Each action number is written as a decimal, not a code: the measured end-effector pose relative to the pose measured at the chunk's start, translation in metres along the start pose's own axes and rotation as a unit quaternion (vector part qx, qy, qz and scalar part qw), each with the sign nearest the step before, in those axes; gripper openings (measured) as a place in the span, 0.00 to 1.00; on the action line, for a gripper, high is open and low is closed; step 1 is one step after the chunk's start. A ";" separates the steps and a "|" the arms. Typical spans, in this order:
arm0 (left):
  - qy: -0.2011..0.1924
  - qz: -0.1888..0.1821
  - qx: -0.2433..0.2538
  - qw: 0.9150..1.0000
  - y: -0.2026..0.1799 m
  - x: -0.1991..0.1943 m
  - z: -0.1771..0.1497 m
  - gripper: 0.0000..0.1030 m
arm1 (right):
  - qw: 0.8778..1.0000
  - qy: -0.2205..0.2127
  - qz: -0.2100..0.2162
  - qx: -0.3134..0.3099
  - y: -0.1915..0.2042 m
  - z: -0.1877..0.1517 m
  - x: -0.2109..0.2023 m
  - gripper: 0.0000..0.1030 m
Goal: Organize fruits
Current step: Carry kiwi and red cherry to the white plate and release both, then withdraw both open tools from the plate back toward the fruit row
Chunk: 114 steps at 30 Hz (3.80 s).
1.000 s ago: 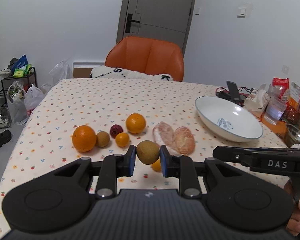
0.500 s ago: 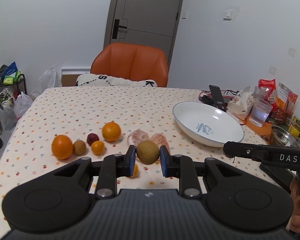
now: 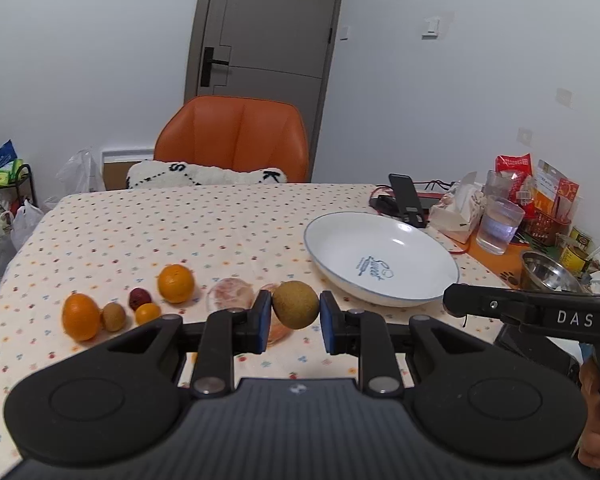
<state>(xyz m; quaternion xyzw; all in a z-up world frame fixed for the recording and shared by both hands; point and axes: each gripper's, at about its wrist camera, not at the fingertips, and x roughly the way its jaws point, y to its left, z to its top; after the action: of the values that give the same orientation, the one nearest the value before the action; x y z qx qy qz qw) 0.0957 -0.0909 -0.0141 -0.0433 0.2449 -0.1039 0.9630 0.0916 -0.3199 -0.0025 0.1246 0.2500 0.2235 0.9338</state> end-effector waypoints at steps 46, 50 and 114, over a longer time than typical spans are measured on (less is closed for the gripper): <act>0.045 -0.030 0.028 0.998 -0.059 0.126 0.025 0.23 | 0.999 0.018 -0.029 0.033 -0.089 0.020 0.058 0.23; 0.051 -0.030 0.032 0.998 -0.063 0.137 0.026 0.23 | 0.999 0.019 -0.031 0.031 -0.094 0.020 0.062 0.23; 0.012 0.041 -0.043 0.998 0.031 -0.003 -0.003 0.77 | 0.999 -0.006 -0.033 0.029 -0.007 -0.001 0.018 0.77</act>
<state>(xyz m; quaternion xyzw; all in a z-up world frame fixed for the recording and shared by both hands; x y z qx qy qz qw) 0.0966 -0.0601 -0.0196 -0.0733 0.2627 -0.0540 0.9606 0.1077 -0.3170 -0.0133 0.1440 0.2551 0.1842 0.9382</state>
